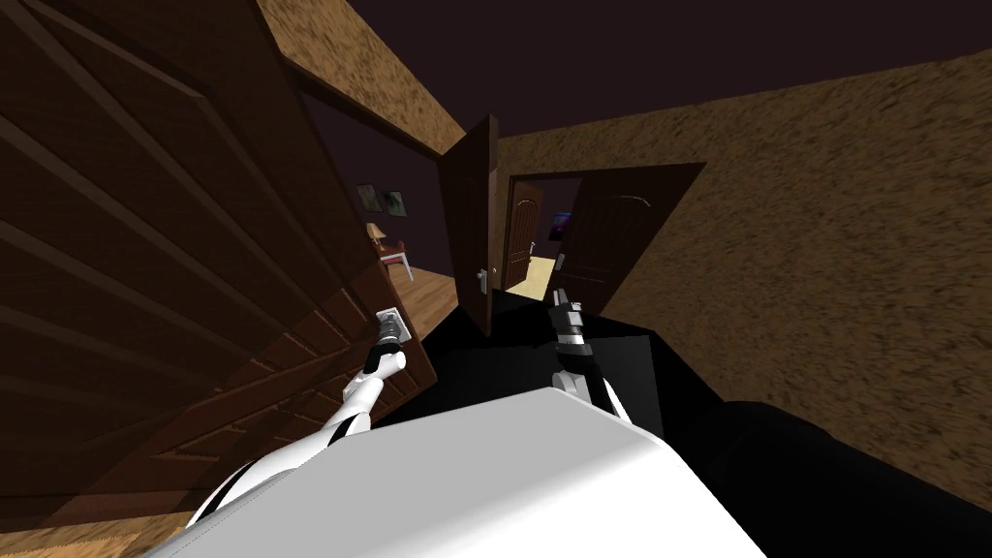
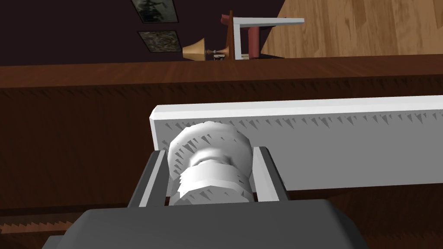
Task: Pull the door open
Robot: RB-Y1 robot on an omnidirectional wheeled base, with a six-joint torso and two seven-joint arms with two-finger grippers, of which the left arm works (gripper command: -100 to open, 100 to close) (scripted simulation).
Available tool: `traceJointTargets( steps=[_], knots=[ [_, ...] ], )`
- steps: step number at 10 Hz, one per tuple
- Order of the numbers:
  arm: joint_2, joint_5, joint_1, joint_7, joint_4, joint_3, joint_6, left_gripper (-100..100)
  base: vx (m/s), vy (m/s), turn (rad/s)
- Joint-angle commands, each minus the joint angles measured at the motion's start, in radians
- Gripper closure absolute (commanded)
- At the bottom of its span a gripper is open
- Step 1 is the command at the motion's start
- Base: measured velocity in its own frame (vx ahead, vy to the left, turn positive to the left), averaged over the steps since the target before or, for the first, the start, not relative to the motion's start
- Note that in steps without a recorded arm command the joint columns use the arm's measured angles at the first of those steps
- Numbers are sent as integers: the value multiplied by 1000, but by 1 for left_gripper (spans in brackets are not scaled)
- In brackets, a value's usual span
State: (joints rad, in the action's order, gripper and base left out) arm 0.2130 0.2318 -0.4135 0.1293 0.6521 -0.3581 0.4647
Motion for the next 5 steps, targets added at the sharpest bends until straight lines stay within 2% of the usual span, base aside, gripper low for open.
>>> traceJointTargets(
  steps=[1, 5],
  knots=[
    [3, -4, 1, -11, 1, 12, 0, 100, -149, 12, -82],
    [12, -14, 4, -42, 5, 47, 0, 100, -198, 50, -99]
  ],
)
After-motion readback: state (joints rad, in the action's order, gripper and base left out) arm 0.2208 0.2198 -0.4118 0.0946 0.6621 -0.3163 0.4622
